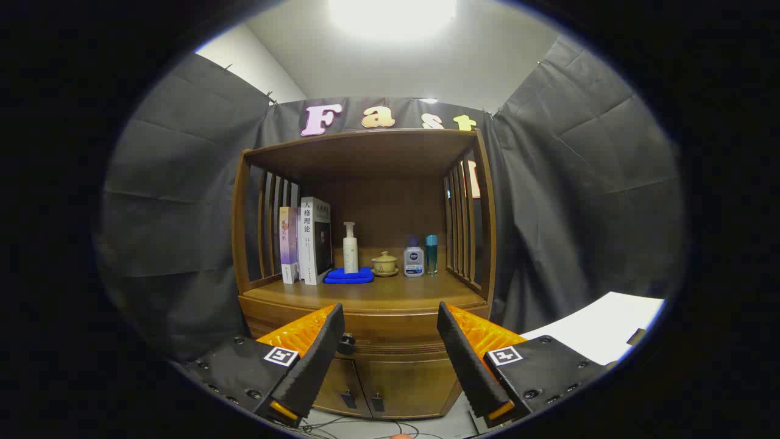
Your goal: Pull open the drawer, take out the items inside it, and place them on the countertop above the cabinet.
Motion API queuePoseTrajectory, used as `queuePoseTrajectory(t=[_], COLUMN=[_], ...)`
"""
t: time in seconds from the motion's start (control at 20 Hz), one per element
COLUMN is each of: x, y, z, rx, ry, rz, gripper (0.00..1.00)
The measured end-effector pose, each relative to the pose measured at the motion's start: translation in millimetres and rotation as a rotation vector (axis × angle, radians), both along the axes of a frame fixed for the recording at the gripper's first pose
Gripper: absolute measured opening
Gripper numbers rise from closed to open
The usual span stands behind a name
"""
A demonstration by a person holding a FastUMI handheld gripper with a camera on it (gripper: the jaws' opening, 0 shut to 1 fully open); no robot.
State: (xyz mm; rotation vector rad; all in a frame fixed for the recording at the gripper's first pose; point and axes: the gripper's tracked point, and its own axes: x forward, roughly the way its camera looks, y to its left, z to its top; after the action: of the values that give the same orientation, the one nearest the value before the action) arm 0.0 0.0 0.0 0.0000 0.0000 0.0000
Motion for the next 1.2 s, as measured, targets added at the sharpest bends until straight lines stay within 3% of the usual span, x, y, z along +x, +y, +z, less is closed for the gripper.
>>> queuePoseTrajectory(t=[0.75, 1.2], x=[4.1, 29.6], y=[4.9, 20.9], z=[-1.9, -14.5], rx=[0.005, 0.014], ry=[-0.006, -0.003], rz=[0.020, 0.052], gripper=[0.97, 0.97])
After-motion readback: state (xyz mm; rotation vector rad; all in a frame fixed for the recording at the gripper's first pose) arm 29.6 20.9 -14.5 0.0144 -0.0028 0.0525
